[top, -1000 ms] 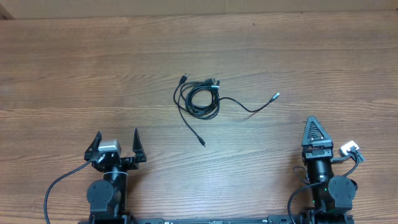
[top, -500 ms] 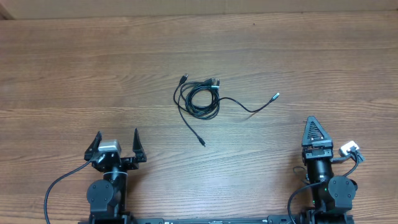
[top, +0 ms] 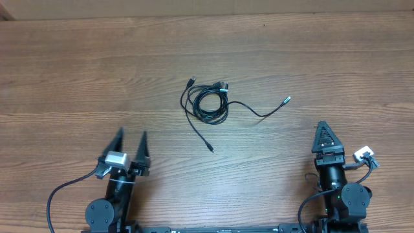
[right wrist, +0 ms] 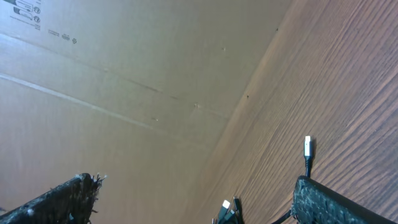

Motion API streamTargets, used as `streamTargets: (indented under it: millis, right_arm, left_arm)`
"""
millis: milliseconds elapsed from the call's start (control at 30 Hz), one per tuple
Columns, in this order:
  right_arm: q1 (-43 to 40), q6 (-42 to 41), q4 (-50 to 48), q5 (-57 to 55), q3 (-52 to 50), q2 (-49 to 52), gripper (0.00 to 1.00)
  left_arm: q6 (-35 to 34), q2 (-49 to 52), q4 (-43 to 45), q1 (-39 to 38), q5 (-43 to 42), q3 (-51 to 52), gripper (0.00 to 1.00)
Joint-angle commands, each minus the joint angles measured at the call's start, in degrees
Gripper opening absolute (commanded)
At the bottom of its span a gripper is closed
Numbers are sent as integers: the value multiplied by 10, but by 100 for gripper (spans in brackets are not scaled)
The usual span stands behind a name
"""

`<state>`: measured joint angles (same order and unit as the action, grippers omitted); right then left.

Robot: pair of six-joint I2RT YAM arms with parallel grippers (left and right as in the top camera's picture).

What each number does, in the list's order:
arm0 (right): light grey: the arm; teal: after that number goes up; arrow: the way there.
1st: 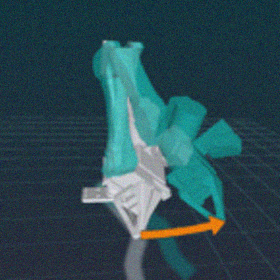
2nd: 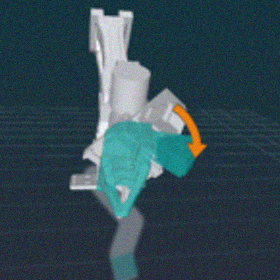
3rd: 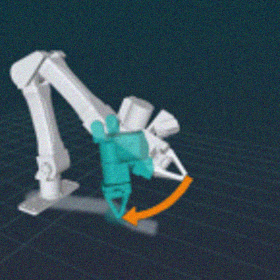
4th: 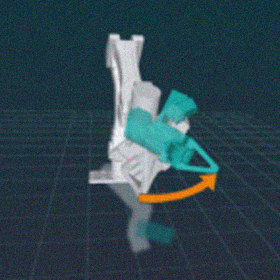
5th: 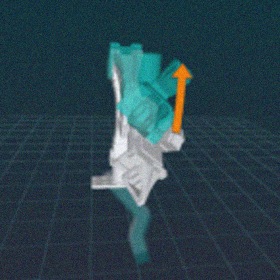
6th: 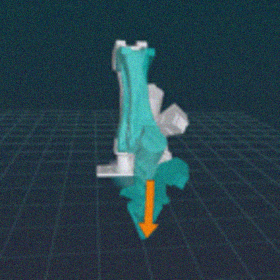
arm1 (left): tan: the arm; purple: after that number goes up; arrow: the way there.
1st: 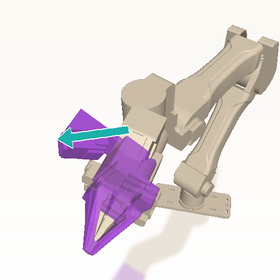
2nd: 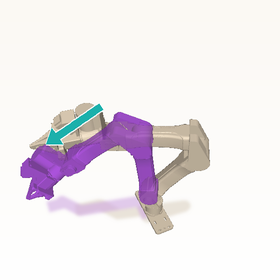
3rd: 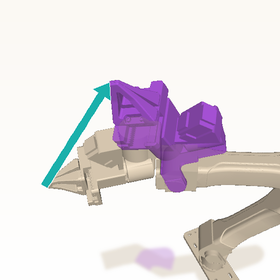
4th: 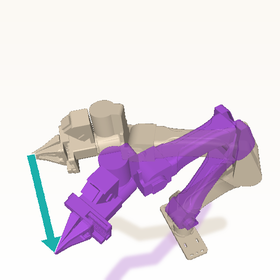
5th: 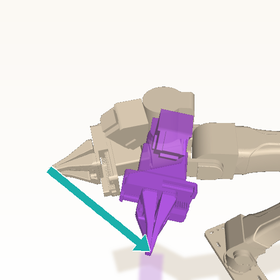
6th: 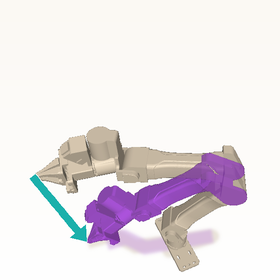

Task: Untangle cables
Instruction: 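Move both grippers forward toward the black cable bundle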

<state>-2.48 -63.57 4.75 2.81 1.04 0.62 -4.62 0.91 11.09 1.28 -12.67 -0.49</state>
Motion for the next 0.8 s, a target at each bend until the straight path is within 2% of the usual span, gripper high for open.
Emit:
streamTargets:
  millis: [0,33,67,200,367,433,500,633,767]
  right_arm:
    - [2,10,-2,5,-6,-4,100]
    - [2,10,-2,6,-6,-4,100]
    - [2,10,-2,8,-6,-4,100]
    - [2,10,-3,21,-6,-4,100]
    - [2,10,-8,49,-6,-4,100]
    - [2,10,-16,71,-6,-4,100]
    - [2,16,-49,116,-6,-4,100]
    - [2,111,-171,207,-3,-4,100]
    - [2,120,-164,210,38,-4,100]
  left_arm:
    - [-7,-2,11,6,-28,2,9]
    - [-8,-2,15,6,-29,2,77]
    - [-8,-2,21,6,-33,2,100]
    - [-44,-2,80,6,-33,2,99]
    - [-173,-2,209,6,-39,-12,100]
    - [-179,-2,217,6,-40,-33,100]
    - [-176,-1,177,6,-54,-72,100]
    - [-121,23,10,6,-62,-202,99]
    - [-71,104,-104,6,-46,-353,100]
